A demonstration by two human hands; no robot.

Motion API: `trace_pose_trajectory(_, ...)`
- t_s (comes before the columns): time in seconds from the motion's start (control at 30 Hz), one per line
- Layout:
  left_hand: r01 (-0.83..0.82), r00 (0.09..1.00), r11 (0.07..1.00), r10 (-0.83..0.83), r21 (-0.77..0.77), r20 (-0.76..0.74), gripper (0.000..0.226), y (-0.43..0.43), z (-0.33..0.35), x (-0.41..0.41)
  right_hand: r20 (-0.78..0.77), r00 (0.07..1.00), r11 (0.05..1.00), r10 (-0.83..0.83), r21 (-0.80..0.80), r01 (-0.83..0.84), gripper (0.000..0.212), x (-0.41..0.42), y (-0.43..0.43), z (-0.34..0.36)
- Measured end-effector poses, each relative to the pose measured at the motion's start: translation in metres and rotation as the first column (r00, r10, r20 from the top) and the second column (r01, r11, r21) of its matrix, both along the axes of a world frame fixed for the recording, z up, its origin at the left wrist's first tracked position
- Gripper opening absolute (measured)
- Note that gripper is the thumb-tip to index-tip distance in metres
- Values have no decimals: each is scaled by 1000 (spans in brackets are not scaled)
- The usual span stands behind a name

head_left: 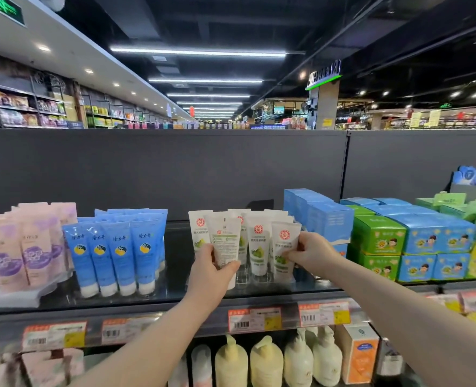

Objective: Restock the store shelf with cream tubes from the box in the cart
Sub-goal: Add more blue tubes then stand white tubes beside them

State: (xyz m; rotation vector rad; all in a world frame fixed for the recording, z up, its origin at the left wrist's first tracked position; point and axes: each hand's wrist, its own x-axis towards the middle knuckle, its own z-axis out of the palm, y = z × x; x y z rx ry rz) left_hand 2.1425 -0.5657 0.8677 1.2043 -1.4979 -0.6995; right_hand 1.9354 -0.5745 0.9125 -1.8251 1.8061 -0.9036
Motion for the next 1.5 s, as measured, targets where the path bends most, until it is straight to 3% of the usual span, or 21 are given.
trace_pose_trajectory(0.4,28,999,999,-27,31,-22,37,-5,-1,-9,-69,998,999,2,47,1,9,1,-9,-4)
trace_pose_trajectory(0.53,31,999,999,-30,24,-15,37,-6,2,-8,-31,1000,997,-6,74,8,20,0,-8,-2)
trace_pose_trajectory(0.67,56,998,998,-56,8,-37,33,-6,8,-8,-32,997,991,-67,-114,63,38,-2,-3,18)
trace_pose_trajectory(0.77,135,989,991,-134,10,-64,29,-4,12,-10,-232,973,939,-16,-339,-65,36,3,1,46)
trace_pose_trajectory(0.87,211,976,976,-208,45,-69,28,-4,18,-15,-476,870,888,128,-336,-315,46,16,1,71)
trace_pose_trajectory(1.0,276,961,956,-274,97,-37,30,-5,26,-22,-813,548,839,197,-149,-523,56,33,-8,81)
trace_pose_trajectory(1.07,294,956,948,-294,124,-18,30,-7,27,-21,-868,454,817,199,-109,-567,52,37,-14,83)
trace_pose_trajectory(1.3,330,929,923,-354,199,105,38,-12,21,-12,-943,270,820,194,5,-572,32,43,-14,93)
trace_pose_trajectory(1.4,272,918,944,-313,186,243,45,-14,18,-6,-937,293,872,191,25,-488,23,42,-17,92)
trace_pose_trajectory(1.5,202,830,962,-267,182,490,57,-19,10,6,-856,463,921,232,41,-387,29,39,-20,88)
